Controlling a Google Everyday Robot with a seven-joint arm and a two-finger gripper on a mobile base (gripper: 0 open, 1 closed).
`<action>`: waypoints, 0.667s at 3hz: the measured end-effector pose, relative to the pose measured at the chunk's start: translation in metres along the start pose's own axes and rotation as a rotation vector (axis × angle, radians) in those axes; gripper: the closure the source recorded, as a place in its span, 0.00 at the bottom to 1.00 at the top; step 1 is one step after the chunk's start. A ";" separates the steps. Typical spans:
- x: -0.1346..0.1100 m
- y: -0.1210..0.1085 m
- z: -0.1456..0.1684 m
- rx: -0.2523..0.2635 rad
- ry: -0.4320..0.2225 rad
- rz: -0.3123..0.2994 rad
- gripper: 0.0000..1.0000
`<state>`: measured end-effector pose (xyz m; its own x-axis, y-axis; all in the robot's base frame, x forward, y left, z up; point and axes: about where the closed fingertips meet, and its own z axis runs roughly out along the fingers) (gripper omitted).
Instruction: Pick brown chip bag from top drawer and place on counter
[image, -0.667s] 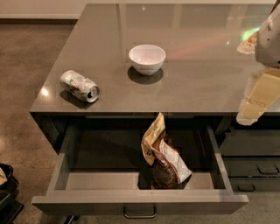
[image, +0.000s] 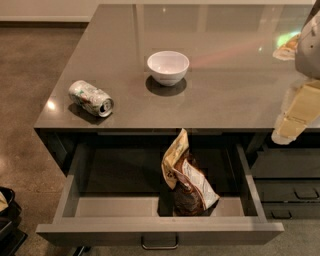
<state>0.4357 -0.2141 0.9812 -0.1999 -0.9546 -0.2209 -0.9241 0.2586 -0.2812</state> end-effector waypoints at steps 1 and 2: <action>-0.004 0.029 0.002 0.032 -0.079 -0.022 0.00; -0.011 0.073 0.037 0.022 -0.210 0.047 0.00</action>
Offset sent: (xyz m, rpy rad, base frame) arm -0.1300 0.0868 -0.3310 0.9480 0.2137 -0.3307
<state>0.3826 -0.1794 0.9283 -0.1681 -0.8905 -0.4228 -0.9077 0.3072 -0.2860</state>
